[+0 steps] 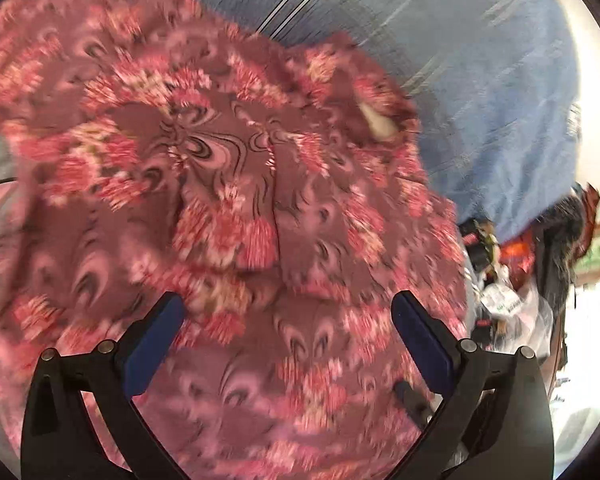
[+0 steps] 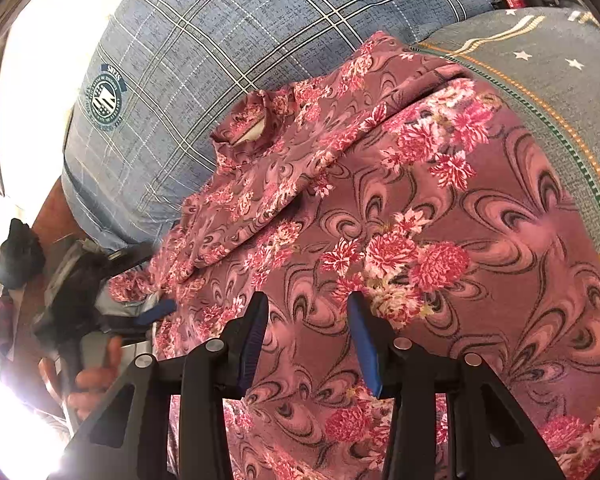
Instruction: Fold small clothes
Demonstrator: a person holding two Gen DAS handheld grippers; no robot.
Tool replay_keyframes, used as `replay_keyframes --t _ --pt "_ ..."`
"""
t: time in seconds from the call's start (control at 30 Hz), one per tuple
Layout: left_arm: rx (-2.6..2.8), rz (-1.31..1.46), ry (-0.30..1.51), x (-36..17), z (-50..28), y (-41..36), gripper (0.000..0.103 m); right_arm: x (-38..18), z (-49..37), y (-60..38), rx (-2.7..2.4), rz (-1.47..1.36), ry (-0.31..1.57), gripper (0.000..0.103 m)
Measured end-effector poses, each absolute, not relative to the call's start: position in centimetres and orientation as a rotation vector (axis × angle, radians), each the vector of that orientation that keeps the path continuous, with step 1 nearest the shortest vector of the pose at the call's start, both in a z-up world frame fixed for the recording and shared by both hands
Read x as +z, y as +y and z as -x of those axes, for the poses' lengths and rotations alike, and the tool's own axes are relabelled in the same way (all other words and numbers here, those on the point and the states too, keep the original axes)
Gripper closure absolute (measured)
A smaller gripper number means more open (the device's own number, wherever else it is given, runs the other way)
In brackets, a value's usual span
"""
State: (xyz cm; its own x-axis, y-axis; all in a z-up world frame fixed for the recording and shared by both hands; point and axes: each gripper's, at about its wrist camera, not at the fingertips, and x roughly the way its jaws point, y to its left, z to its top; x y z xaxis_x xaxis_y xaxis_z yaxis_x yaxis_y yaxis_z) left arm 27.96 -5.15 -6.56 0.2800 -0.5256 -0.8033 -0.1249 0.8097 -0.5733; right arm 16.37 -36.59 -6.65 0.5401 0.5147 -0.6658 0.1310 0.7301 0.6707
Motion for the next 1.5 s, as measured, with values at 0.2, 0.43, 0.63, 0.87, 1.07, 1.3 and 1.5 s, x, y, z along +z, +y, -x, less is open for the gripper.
replay_keyframes --t 0.2,0.43,0.63,0.87,1.07,1.3,1.5 --pt "-0.266 0.642 1.2 -4.2 -30.1 -4.0 0.099 -6.6 -15.5 -37.8 0.269 -0.772 0.977 0.058" --pt "-0.129 0.637 1.086 -2.5 -28.8 1.7 0.099 -6.8 -15.9 -39.8 0.264 -0.91 0.898 0.056" --pt "-0.109 0.704 1.139 -5.4 -28.1 4.2 0.099 -7.8 -18.7 -39.7 0.226 -1.022 0.835 0.054" --pt "-0.111 0.706 1.137 -5.4 -28.2 4.3 0.099 -10.2 -22.4 -42.6 0.148 -1.291 0.757 0.06" --pt "-0.091 0.613 1.193 -7.2 -29.1 3.0 0.099 -6.8 -22.9 -43.8 0.05 -1.08 0.65 0.099" --pt "-0.113 0.565 1.196 -7.5 -28.3 3.6 0.093 -7.6 -18.5 -45.8 0.053 -1.067 0.708 0.083" --pt "-0.093 0.545 1.197 -7.2 -27.6 3.3 0.092 -7.2 -18.4 -47.4 -0.058 -0.985 0.704 0.052"
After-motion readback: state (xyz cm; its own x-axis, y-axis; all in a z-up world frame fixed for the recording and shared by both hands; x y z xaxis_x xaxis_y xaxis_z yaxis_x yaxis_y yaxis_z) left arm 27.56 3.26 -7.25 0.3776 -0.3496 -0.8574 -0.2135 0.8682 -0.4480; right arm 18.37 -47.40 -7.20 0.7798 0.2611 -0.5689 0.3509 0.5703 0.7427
